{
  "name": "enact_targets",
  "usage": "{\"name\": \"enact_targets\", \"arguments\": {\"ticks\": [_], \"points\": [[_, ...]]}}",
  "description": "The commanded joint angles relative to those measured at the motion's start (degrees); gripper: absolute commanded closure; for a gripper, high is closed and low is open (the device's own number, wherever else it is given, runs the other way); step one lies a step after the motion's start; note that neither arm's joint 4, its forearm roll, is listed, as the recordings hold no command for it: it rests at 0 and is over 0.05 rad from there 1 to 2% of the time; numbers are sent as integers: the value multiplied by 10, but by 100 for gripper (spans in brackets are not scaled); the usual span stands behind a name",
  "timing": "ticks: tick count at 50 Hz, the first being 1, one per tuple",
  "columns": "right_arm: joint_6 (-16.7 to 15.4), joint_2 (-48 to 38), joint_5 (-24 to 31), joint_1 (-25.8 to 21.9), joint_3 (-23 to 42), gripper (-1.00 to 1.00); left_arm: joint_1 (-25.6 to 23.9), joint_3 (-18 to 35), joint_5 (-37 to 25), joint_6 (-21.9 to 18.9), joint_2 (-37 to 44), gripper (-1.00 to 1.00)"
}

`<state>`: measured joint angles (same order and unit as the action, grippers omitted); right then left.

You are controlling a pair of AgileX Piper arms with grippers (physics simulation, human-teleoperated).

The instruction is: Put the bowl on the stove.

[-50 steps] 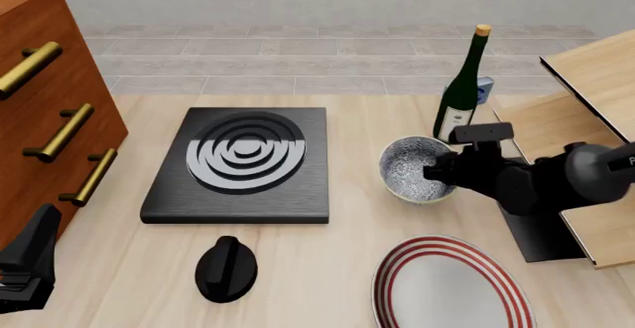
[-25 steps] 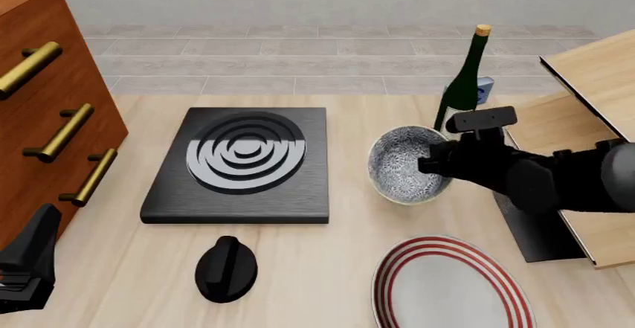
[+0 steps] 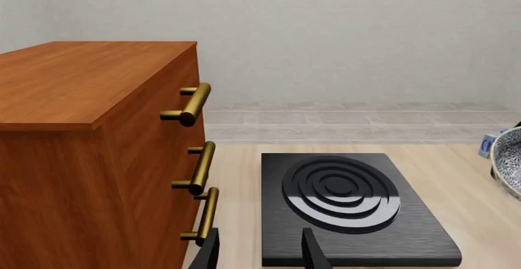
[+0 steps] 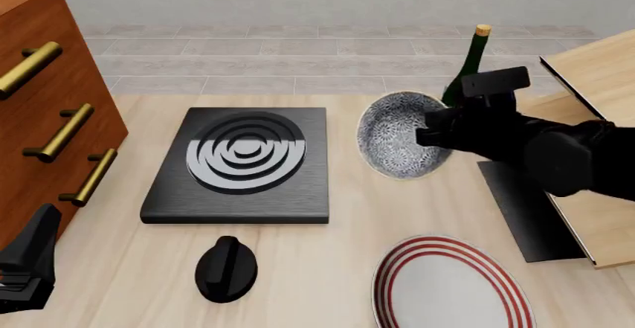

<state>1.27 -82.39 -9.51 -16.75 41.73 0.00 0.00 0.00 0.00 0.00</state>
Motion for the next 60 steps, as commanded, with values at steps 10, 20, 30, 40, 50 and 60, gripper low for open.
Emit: {"name": "enact_targets", "arguments": {"ticks": [10, 20, 30, 40, 50, 60], "points": [[4, -3, 72, -41, 116, 100, 0, 0, 0, 0, 0, -100], [1, -49, 95, -63, 182, 100, 0, 0, 0, 0, 0, -100], [8, -116, 118, -88, 259, 100, 0, 0, 0, 0, 0, -100], [14, -178, 141, -108, 336, 100, 0, 0, 0, 0, 0, -100], [94, -248, 159, -134, 411, 100, 0, 0, 0, 0, 0, -100], [108, -307, 192, -142, 487, 100, 0, 0, 0, 0, 0, -100]]}}
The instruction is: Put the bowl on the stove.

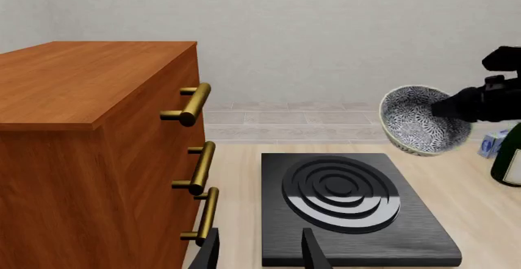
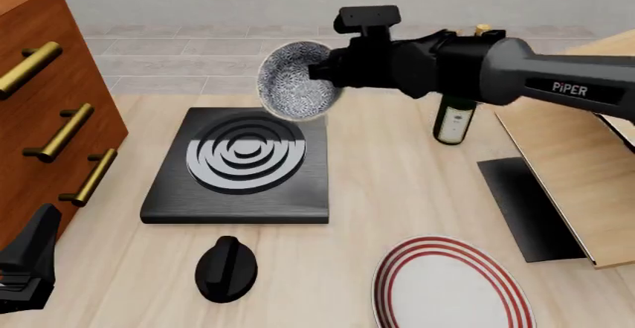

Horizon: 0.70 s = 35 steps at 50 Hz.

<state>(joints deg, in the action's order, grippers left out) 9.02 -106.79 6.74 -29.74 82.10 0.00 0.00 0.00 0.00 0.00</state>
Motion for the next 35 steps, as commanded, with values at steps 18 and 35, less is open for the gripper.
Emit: {"name": "enact_targets", "arguments": {"ticks": [18, 35], "points": [[39, -142, 65, -37, 178, 100, 0, 0, 0, 0, 0, -100], [53, -206, 90, -56, 255, 100, 0, 0, 0, 0, 0, -100]]}}
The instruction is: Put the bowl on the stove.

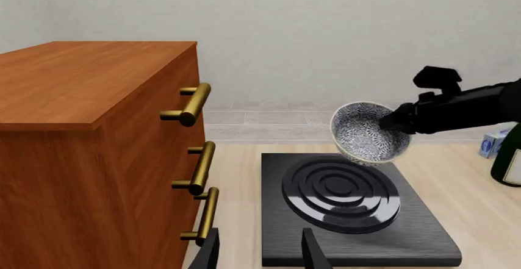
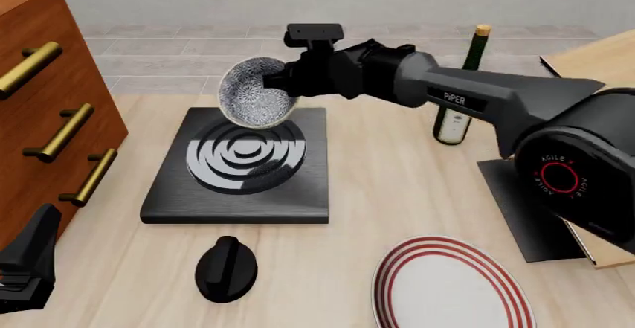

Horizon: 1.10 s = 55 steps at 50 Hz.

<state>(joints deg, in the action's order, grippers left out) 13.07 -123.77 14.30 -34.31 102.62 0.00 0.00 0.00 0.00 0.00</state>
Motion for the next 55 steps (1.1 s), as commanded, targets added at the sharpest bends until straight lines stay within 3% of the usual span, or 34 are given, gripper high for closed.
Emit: {"name": "enact_targets", "arguments": {"ticks": [1, 10, 34, 55], "points": [[13, -36, 14, -11, 49, 100, 0, 0, 0, 0, 0, -100], [34, -59, 5, -28, 51, 100, 0, 0, 0, 0, 0, -100], [50, -111, 2, -41, 90, 100, 0, 0, 0, 0, 0, -100], [61, -126, -16, -40, 83, 100, 0, 0, 0, 0, 0, -100]]}}
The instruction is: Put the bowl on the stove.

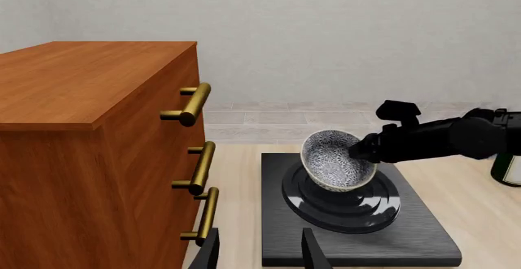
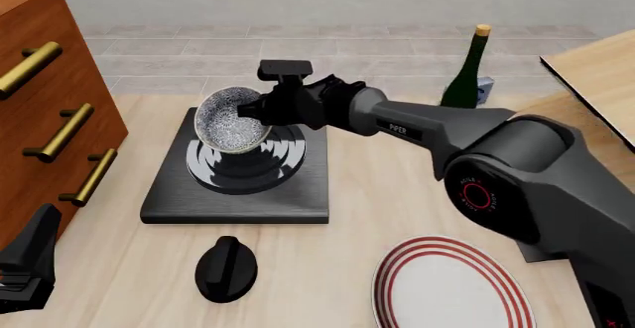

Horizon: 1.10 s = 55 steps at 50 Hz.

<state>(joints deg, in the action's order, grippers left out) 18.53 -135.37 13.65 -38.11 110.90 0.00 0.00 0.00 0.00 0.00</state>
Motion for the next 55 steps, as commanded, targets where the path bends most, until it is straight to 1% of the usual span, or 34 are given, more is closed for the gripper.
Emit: {"name": "enact_targets", "arguments": {"ticks": [1, 17, 27, 28, 50, 55], "points": [[6, -11, -10, -3, 0, 100, 0, 0, 0, 0, 0, -100], [13, -31, -14, 0, 6, 100, 0, 0, 0, 0, 0, -100], [15, -23, -16, -1, 0, 100, 0, 0, 0, 0, 0, -100], [13, -22, -14, -1, 1, -100, 0, 0, 0, 0, 0, -100], [8, -6, -10, 0, -5, -100, 0, 0, 0, 0, 0, -100], [2, 2, -3, 6, -1, -100, 0, 0, 0, 0, 0, -100]]}}
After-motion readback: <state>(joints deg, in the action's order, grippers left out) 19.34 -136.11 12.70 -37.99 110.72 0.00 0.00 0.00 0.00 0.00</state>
